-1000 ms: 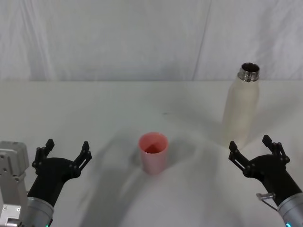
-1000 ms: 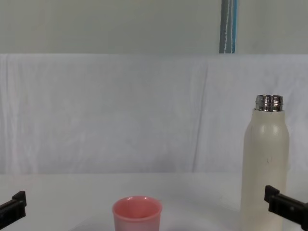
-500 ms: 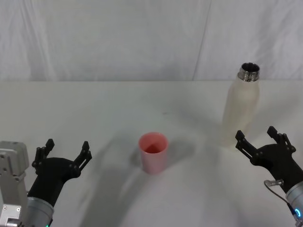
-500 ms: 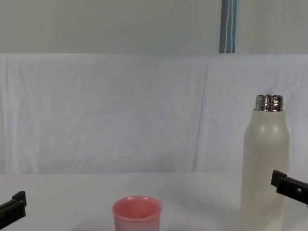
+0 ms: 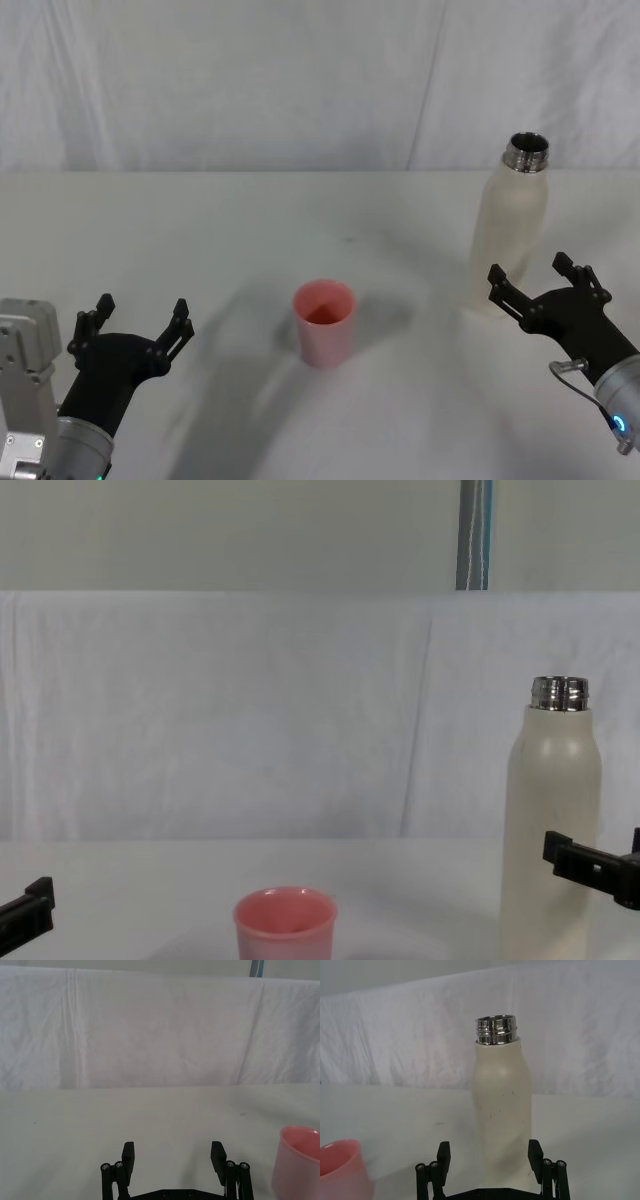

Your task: Grasp the thermos with one hand and pour water into the cup lid.

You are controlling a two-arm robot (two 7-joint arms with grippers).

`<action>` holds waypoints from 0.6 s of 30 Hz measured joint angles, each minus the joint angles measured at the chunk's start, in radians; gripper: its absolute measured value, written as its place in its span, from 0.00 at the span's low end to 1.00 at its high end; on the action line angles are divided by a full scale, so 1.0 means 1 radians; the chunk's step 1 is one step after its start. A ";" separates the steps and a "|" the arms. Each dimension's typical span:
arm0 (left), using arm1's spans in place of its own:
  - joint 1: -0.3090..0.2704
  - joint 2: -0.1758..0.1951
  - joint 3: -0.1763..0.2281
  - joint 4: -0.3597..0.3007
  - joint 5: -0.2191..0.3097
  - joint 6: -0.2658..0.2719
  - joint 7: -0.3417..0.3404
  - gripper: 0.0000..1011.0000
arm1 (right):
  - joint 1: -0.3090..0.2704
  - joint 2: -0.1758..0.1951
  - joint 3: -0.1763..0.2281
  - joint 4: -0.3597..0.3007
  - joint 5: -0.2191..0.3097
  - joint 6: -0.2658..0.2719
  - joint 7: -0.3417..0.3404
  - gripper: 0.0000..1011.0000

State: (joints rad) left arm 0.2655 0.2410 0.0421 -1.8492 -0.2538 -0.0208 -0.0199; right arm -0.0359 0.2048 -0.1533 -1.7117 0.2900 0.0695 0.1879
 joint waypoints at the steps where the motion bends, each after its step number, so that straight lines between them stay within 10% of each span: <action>1: 0.000 0.000 0.000 0.000 0.000 0.000 0.000 0.99 | 0.004 0.001 -0.001 0.005 -0.001 0.000 0.000 0.99; 18: 0.000 0.000 0.000 0.000 0.000 0.000 0.000 0.99 | 0.065 -0.012 -0.022 0.096 -0.040 -0.009 -0.017 0.99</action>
State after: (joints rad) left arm 0.2655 0.2410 0.0421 -1.8492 -0.2538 -0.0207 -0.0199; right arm 0.0287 0.1932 -0.1751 -1.6153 0.2496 0.0607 0.1711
